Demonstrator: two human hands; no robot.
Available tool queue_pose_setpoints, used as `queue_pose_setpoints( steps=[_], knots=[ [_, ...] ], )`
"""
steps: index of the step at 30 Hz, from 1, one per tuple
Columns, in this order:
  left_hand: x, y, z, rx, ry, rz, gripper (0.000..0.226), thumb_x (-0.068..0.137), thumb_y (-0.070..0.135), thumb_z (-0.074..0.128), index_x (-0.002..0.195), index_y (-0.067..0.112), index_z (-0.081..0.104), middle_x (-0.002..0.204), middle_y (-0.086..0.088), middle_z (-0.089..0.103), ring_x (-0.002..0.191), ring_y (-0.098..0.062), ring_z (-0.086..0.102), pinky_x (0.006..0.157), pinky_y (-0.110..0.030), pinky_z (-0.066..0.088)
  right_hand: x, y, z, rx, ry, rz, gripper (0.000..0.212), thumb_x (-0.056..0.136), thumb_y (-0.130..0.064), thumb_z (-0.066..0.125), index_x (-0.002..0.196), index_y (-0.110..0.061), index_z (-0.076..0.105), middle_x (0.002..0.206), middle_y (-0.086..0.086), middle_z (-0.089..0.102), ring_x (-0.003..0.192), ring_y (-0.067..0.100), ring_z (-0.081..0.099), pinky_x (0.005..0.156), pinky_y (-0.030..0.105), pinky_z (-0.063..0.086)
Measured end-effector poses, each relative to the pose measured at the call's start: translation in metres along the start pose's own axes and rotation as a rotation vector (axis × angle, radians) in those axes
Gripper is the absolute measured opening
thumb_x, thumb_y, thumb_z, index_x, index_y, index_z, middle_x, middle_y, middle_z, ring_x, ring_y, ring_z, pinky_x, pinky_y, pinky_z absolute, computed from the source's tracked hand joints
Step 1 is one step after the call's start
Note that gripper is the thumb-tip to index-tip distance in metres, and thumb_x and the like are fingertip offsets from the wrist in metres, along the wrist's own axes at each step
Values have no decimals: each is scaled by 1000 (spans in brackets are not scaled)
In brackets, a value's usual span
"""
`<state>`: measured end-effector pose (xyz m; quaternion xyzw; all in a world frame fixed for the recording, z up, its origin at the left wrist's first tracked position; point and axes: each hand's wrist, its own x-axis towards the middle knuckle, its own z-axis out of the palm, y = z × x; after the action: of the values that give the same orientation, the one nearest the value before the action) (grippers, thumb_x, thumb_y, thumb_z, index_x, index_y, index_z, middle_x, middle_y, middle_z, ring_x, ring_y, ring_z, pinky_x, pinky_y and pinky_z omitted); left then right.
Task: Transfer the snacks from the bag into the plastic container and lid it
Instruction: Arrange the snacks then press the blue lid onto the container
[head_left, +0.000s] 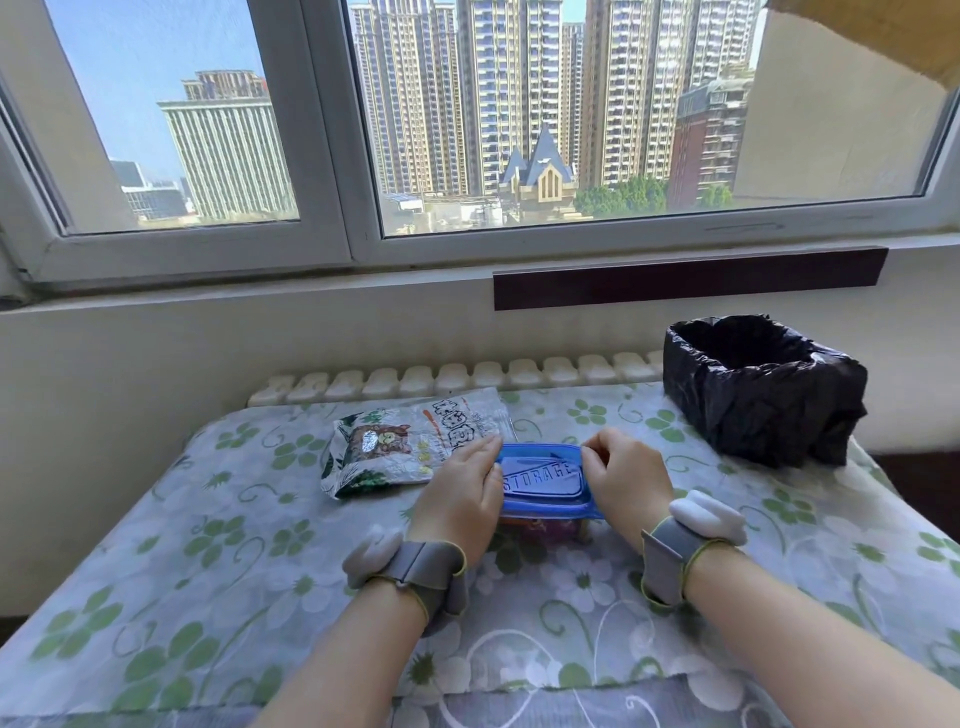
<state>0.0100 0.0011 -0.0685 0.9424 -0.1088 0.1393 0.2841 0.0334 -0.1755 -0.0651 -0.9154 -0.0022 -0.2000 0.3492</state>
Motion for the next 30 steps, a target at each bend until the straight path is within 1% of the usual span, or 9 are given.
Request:
queue_pose_setpoints(
  steps=[3,7,20,23,26,30],
  knots=[
    [0,-1,1,-5,1,0,45,100,24,32,144,19,35,151,4,36,140,-8,28,110,-16,18,0,1,1,30,18,0,18,89,-16,50,88,-5,63,86,13,68,73,20,49,64,26,32],
    [-1,-1,1,-8,4,7,45,100,24,31,145,18,34,152,4,35,140,-8,27,111,-18,17,-1,3,2,50,27,-1,18,89,-16,50,88,-4,63,86,13,68,72,19,48,63,25,30],
    [-1,-1,4,-14,7,-4,45,101,25,30,145,18,33,152,4,34,140,-7,26,111,-17,17,1,3,2,87,-26,55,18,89,-18,50,85,-6,64,84,11,68,75,21,53,66,27,37],
    [-3,-1,4,1,-16,-13,46,101,27,29,146,19,29,154,5,30,142,-8,23,112,-19,16,1,2,2,96,-40,65,18,89,-18,50,86,-7,64,82,9,66,75,21,54,66,27,39],
    [-6,-1,6,-5,-51,-21,48,101,30,26,148,20,24,157,6,23,144,-7,17,114,-19,13,0,1,0,100,-50,73,18,89,-19,50,86,-8,64,79,5,61,76,21,54,67,27,39],
    [-6,-1,6,-7,-62,-20,48,101,31,25,148,19,24,157,5,22,144,-7,16,113,-19,12,0,0,-1,95,-57,82,18,89,-19,50,87,-8,64,79,5,61,76,21,54,67,27,38]
  ],
)
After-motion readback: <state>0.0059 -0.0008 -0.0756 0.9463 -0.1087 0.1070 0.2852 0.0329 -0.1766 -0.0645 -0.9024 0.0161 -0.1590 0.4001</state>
